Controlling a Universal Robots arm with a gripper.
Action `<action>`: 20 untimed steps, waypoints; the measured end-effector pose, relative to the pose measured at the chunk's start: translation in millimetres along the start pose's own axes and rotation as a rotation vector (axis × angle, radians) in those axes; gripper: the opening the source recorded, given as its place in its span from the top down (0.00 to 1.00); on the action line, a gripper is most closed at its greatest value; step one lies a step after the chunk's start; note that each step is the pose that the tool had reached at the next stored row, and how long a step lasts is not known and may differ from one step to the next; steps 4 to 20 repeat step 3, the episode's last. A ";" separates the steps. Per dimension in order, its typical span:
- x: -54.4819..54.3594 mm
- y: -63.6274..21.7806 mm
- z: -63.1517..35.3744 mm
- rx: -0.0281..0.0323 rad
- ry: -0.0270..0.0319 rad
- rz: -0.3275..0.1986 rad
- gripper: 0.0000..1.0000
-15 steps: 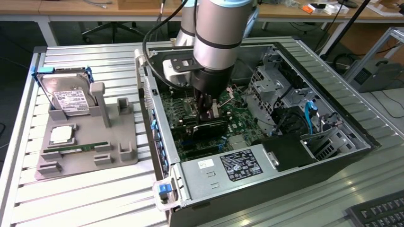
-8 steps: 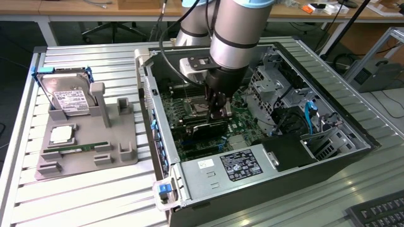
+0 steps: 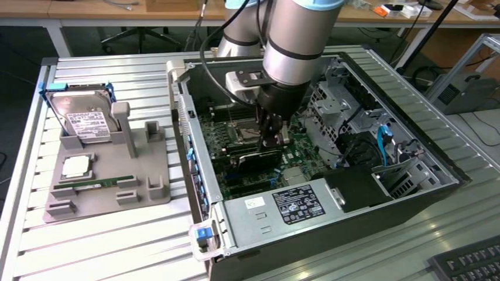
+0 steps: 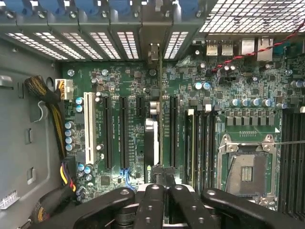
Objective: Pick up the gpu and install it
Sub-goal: 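Press down on the gpu until it lock into place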
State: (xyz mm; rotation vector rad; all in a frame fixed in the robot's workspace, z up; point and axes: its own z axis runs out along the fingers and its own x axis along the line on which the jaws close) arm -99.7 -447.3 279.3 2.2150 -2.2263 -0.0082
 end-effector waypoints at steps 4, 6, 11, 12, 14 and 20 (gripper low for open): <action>0.0 0.0 0.0 0.0000 -0.0001 0.000 0.89; 0.0 0.0 0.0 0.0000 -0.0001 0.000 0.89; 0.0 0.0 0.0 0.0000 -0.0001 0.000 0.89; 0.0 0.0 0.0 0.0000 -0.0001 0.000 0.89; 0.0 0.0 0.0 0.0000 -0.0001 0.000 0.89; 0.0 0.0 0.0 0.0000 -0.0001 0.000 0.89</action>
